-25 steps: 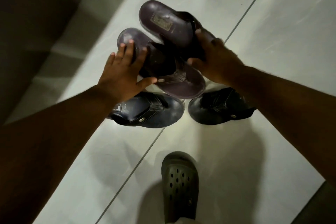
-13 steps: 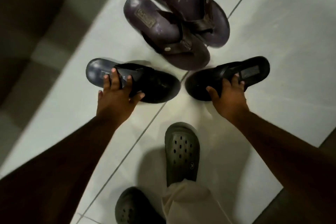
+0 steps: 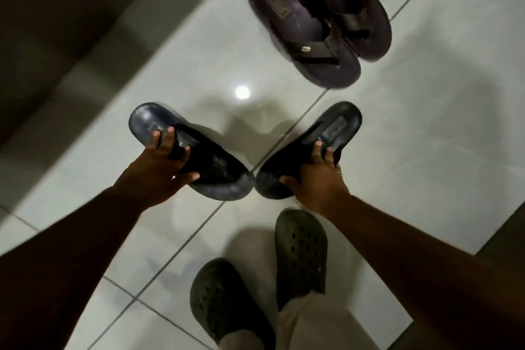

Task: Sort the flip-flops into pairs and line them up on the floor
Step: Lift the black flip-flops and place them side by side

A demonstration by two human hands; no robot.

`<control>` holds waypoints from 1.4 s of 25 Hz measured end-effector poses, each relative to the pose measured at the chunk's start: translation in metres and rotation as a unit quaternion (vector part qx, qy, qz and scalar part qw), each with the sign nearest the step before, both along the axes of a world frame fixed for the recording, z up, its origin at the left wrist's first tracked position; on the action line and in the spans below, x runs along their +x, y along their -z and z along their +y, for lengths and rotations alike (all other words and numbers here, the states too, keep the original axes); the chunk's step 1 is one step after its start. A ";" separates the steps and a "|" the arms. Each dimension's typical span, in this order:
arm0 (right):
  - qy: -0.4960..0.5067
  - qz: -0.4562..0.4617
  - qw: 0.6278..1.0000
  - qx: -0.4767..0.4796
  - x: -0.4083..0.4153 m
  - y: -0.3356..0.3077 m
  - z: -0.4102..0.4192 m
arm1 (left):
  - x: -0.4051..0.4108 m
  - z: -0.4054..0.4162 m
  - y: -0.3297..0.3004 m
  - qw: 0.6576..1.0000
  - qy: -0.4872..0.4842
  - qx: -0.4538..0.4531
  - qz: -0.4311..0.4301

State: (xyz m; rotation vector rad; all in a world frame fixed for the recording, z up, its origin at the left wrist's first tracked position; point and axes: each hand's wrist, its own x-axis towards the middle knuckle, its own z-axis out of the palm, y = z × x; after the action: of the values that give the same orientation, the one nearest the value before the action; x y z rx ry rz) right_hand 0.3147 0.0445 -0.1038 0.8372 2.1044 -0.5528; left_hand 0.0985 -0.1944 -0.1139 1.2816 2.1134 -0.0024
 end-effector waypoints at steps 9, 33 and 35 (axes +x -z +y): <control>-0.467 0.094 0.879 0.004 -0.112 -0.005 0.020 | 0.020 -0.024 0.000 0.988 -0.100 -0.098 -0.058; -0.368 0.142 0.919 -0.001 -0.175 0.008 0.086 | -0.024 0.095 0.003 0.993 -0.073 -0.085 -0.043; -0.359 0.190 0.914 -0.003 -0.170 0.007 0.085 | -0.024 0.089 0.002 0.994 -0.081 -0.061 -0.043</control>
State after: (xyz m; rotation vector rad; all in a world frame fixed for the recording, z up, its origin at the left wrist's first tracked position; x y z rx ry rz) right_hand 0.1442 0.1293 -0.1106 -0.1039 2.5460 -0.3293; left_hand 0.0745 -0.1054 -0.1154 1.0188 2.1042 -0.0059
